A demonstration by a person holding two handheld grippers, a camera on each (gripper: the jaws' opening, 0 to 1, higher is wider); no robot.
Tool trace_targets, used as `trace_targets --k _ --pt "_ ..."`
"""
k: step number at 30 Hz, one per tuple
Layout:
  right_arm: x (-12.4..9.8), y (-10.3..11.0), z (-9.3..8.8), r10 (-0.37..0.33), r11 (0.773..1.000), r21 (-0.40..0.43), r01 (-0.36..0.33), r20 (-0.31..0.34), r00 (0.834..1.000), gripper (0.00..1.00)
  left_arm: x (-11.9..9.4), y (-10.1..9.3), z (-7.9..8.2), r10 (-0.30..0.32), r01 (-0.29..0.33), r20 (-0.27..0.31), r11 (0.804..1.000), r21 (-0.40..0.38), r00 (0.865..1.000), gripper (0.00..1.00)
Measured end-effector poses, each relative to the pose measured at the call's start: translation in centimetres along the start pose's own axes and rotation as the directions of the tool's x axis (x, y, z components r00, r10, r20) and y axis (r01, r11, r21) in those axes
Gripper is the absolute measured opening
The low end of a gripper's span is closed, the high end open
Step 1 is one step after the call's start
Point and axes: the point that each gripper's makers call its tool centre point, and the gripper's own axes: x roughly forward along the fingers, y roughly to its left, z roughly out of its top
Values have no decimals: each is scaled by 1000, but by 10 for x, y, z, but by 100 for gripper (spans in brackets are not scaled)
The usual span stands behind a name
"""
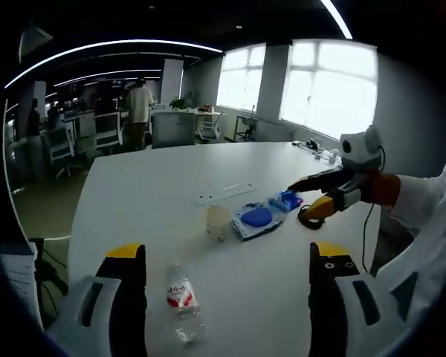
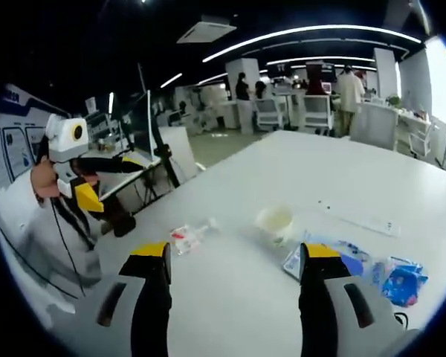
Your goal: Arrange the tabletop items into an orderly group along one side of the table until the central work area is clear of visible clutter.
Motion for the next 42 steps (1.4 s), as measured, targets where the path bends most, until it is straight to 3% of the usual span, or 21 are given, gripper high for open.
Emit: trace_targets --k 10,13,19,25,29,33,36,38,42 --pt "55 38 -6 105 989 105 -105 2 994 65 -20 21 -30 41 -42 -11 998 -57 999 92" --pt "75 44 -15 124 973 197 -123 8 992 64 -23 27 -39 47 -48 -12 996 -76 999 92" --pt "120 53 -32 157 913 373 -165 52 986 64 -23 36 -58 36 -38 -14 992 -117 999 92" --pt "159 54 -39 170 828 526 -194 95 981 64 -19 49 -74 26 -28 -18 988 -150 1000 91" --pt "179 46 -39 159 804 558 -204 129 979 63 -16 58 -84 27 -30 -21 986 -165 999 91" --pt "193 40 -42 161 795 572 -202 121 979 63 -14 62 -88 21 -24 -16 984 -178 1000 91" --pt "205 34 -50 149 763 617 -193 122 981 62 -10 66 -90 19 -20 -6 981 -193 1000 90" --pt "208 33 -50 139 728 655 -201 146 979 61 -8 66 -91 17 -16 0 980 -198 1000 89" --pt "219 30 -54 137 703 680 -208 158 978 60 -4 68 -98 12 -13 -8 979 -205 1000 89"
